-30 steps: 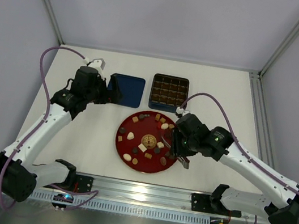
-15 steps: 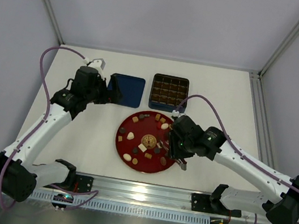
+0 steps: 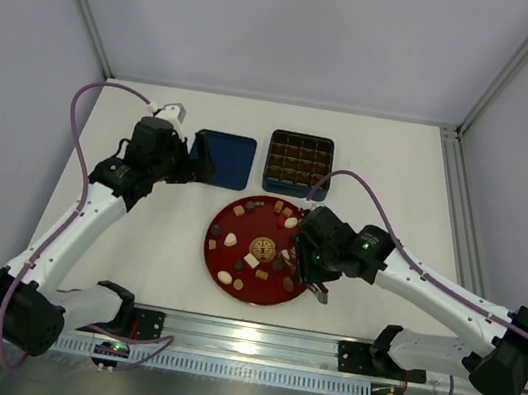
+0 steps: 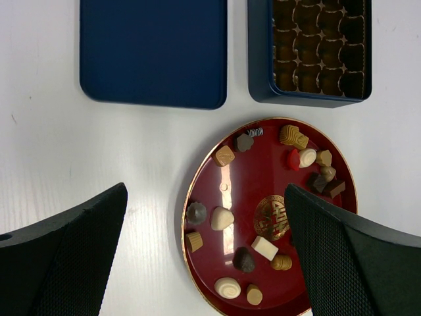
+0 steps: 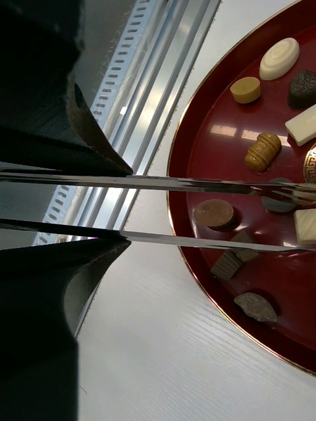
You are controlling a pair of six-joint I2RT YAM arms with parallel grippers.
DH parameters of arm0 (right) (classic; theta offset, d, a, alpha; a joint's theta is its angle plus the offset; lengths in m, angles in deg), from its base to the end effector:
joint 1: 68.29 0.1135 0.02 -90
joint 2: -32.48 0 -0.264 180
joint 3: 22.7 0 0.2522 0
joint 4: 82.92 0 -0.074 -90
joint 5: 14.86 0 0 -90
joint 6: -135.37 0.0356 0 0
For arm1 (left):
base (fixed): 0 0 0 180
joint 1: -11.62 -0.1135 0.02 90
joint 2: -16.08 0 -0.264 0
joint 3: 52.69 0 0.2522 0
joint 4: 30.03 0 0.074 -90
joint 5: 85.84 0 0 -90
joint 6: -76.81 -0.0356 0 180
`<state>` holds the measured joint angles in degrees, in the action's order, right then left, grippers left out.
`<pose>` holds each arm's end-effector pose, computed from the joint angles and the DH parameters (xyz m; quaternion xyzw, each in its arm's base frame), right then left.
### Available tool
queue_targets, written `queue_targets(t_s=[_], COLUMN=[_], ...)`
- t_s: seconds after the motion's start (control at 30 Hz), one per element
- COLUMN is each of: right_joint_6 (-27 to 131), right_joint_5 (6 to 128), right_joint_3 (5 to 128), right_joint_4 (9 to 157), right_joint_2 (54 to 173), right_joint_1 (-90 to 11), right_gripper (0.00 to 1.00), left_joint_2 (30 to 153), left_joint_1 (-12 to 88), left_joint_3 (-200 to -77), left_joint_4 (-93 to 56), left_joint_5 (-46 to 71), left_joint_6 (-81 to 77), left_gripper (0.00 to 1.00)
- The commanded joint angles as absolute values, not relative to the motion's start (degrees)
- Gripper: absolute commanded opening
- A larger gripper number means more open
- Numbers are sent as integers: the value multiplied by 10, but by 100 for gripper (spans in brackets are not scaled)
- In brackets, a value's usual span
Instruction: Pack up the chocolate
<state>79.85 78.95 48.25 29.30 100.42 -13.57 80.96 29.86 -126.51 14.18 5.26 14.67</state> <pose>0.1286 0.1777 0.2723 -0.1642 0.9614 0.1302 0.1782 0.2339 -0.0778 0.3284 -0.0701 0.8853 -0.1878 0.4196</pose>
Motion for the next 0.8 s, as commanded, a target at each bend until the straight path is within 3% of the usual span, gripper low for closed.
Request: queue_targets(t_s=[0.0,0.37,0.53,0.77], right_joint_6=[808,804,800,794], right_joint_5=[787,791,799,826], right_joint_3=[482,488,503,540], right_joint_4=[304,295,293,276], right_joint_2=[1005,1009,1021,1026], right_joint_1=[-130,-129,-129,-130], right_gripper=[43,43,35,33], left_joint_2=[806,806,805,804], left_joint_1=[295,295,295,295], left_joint_3=[-1263,-1265,-1264,-1265], left_joint_4=[127,127,127,127], left_joint_5=[47,47,47,46], left_joint_6=[142,142,141,141], left_gripper=[100,100,100,99])
